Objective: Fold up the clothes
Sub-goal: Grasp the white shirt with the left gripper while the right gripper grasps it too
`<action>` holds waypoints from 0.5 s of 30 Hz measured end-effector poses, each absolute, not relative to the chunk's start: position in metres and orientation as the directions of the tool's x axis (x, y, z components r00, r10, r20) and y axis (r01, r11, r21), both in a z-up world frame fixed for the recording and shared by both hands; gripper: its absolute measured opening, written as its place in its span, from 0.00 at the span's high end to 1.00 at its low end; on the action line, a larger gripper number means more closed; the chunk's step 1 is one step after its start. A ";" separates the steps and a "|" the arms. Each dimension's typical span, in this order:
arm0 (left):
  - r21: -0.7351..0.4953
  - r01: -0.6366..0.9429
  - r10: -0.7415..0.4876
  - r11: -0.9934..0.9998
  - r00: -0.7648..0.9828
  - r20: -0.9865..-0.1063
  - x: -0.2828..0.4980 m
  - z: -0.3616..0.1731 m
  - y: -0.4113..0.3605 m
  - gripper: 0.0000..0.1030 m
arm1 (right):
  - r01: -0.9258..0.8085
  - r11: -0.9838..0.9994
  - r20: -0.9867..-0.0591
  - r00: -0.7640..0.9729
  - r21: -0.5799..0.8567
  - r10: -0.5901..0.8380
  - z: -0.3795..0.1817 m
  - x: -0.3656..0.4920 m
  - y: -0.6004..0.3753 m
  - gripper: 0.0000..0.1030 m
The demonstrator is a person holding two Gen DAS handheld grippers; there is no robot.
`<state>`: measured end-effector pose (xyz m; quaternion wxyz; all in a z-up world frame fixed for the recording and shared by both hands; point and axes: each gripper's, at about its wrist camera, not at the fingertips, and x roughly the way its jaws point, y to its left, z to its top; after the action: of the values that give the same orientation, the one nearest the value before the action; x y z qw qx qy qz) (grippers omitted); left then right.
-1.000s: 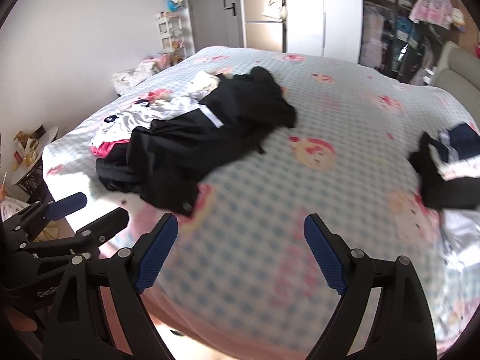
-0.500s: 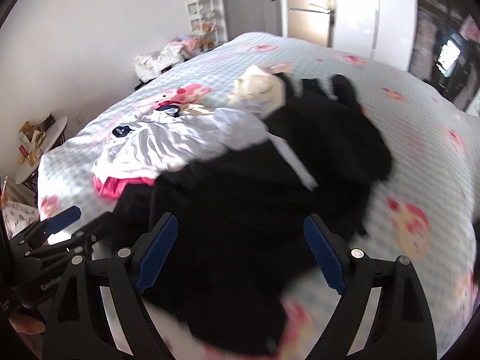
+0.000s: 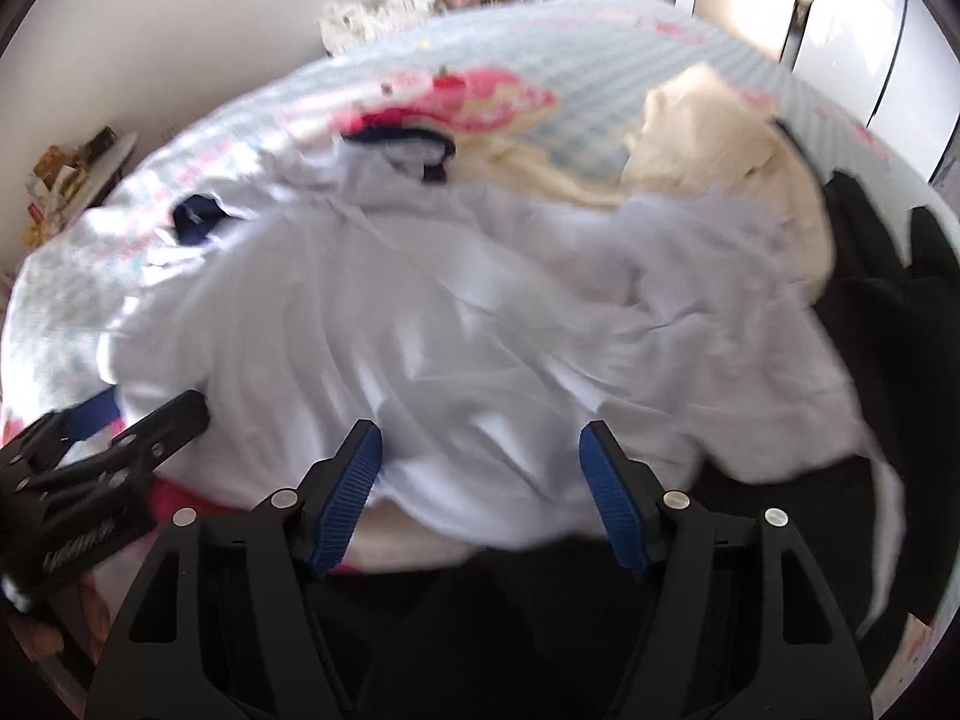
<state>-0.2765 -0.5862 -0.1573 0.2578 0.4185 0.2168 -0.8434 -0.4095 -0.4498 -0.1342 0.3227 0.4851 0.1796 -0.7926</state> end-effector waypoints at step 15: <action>-0.230 0.495 -0.191 -0.838 -0.661 -0.726 -0.236 -0.091 -0.544 0.89 | 0.779 -0.619 -0.858 -0.249 0.098 -0.450 -0.076 -0.360 -0.433 0.95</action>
<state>-0.2357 -0.5442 -0.0914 0.1934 0.3635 0.2086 -0.8871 -0.3597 -0.4327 -0.0764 0.3989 0.4649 0.1772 -0.7703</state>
